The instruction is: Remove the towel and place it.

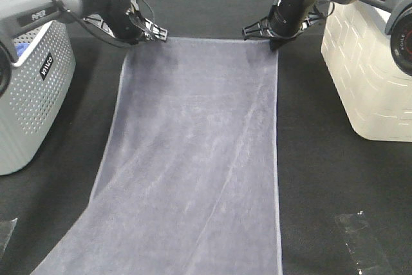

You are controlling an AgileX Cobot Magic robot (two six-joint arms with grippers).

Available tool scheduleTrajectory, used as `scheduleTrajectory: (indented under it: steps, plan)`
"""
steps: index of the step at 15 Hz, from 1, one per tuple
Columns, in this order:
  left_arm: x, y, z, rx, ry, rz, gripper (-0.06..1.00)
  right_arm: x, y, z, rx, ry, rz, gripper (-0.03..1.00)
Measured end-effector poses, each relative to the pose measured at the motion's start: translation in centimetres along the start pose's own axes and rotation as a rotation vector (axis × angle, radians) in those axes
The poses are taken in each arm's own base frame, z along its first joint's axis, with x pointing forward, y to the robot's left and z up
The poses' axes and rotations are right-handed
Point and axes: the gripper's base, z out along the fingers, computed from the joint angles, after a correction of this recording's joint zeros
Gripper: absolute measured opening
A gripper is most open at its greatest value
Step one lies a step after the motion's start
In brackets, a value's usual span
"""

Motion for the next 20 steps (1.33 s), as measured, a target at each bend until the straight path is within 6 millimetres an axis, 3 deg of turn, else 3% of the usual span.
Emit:
scheduleTrajectory:
  steps: [7,10,14,18,20]
  plan:
    - [-2.8,2.3,0.3,0.038,-0.328,0.028,0.01,-2.9,-0.5,-0.5,0.086,-0.318,-0.107,0.0]
    - [-2.4,2.4,1.8,0.078,-0.444,0.036,0.01,-3.2,-1.8,0.5,0.093,-0.414,-0.098,0.0]
    - [-2.0,2.7,2.7,0.113,-0.526,0.012,0.01,-2.4,-2.0,2.7,0.085,-0.428,-0.107,0.0]
    - [-1.2,2.8,3.7,0.118,-0.507,-0.008,0.01,-2.2,-2.0,3.4,0.081,-0.453,-0.116,0.0]
    - [-0.4,2.9,4.3,0.11,-0.449,-0.044,0.15,-1.7,-2.1,4.2,0.083,-0.436,-0.121,0.11]
